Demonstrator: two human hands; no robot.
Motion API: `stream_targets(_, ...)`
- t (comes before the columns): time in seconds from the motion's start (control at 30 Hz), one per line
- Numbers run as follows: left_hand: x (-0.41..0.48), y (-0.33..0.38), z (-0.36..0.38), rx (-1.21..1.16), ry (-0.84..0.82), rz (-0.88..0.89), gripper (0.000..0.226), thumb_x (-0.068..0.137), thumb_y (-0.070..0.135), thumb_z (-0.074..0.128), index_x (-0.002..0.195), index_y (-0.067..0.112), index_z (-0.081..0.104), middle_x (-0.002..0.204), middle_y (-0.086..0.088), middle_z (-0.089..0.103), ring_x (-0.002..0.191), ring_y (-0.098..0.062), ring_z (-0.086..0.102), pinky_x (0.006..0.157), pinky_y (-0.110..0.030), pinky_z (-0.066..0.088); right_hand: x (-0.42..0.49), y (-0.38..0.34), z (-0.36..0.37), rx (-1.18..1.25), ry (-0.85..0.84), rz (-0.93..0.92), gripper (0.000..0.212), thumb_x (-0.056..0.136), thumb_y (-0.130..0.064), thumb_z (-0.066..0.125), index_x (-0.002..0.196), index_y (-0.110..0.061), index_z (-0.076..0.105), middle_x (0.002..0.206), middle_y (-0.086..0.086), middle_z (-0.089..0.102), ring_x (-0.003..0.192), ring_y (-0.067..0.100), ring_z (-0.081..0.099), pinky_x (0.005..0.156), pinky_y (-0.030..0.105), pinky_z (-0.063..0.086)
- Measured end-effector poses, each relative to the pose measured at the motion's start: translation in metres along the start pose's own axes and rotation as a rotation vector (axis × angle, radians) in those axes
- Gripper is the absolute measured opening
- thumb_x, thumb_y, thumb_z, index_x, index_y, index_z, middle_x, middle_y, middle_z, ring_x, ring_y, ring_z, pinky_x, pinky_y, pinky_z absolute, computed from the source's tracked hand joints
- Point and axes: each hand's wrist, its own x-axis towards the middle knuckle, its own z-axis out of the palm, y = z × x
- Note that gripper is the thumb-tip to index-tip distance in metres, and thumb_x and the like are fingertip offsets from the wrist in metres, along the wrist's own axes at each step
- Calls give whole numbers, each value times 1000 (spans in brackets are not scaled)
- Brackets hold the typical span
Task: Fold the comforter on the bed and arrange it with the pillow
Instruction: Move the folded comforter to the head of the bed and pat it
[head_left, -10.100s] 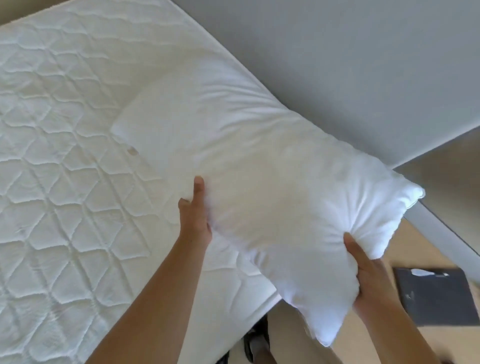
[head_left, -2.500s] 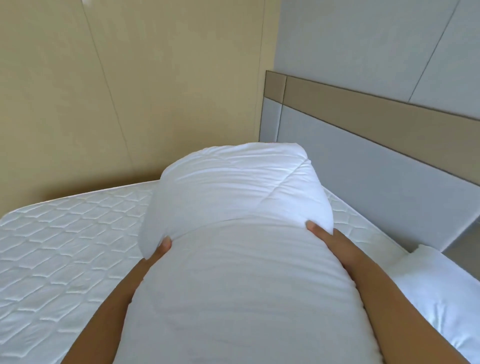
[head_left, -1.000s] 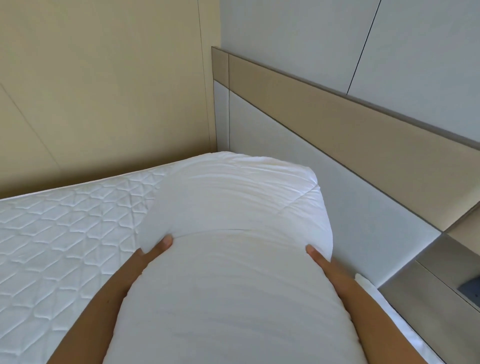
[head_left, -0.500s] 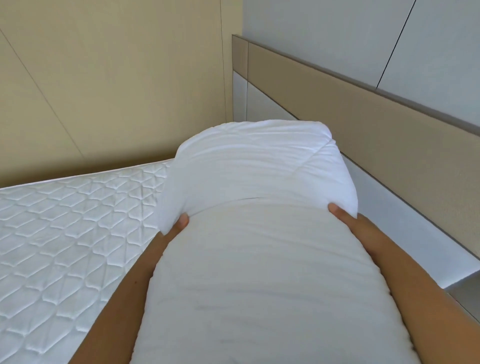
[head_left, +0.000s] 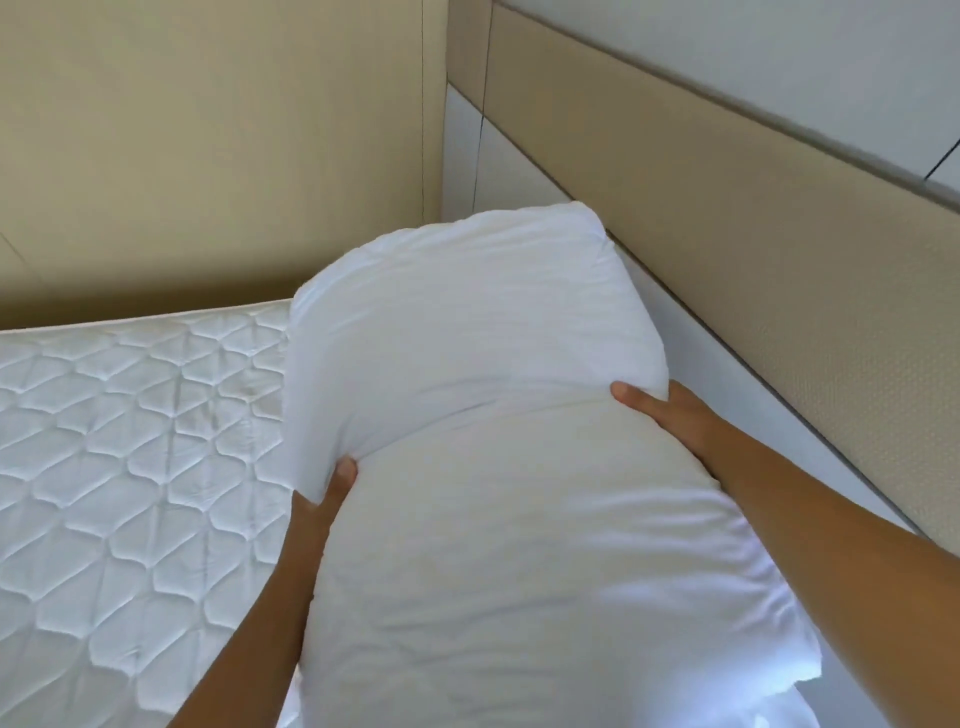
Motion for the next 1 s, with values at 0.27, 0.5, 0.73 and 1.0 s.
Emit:
stream_targets(0.27, 69, -112, 71, 146, -24, -322, 134, 55, 89, 61, 155, 11, 19, 149, -12, 44, 134, -31, 45, 105, -37, 35, 158, 126, 33, -241, 129, 159, 83, 76, -62, 73, 144, -21, 47, 135, 2, 60, 123, 27, 57, 100, 39, 46)
stream_targets(0.5, 88, -111, 59, 329, 81, -324, 109, 71, 73, 72, 149, 10, 29, 142, -9, 47, 130, -31, 48, 110, -47, 39, 153, 134, 58, -543, 332, 170, 79, 88, -61, 58, 145, -10, 39, 145, 20, 47, 132, 40, 47, 108, 50, 40)
stream_targets(0.73, 105, -21, 152, 1049, -209, 488, 62, 95, 32, 57, 153, 23, 34, 160, -11, 25, 148, -35, 20, 114, -64, 23, 44, 101, 121, -878, 293, 85, 84, 91, -71, 37, 157, -22, 17, 162, 15, 16, 151, 39, 8, 118, 65, 4)
stream_targets(1.0, 225, -31, 240, 1658, -591, 710, 81, 80, 89, 9, 149, 56, -17, 165, 8, -22, 150, -38, -22, 107, -79, -7, 17, 170, 122, -883, 369, 168, 88, 86, -83, 22, 158, -40, -7, 167, 3, -17, 154, 28, -13, 122, 57, -7)
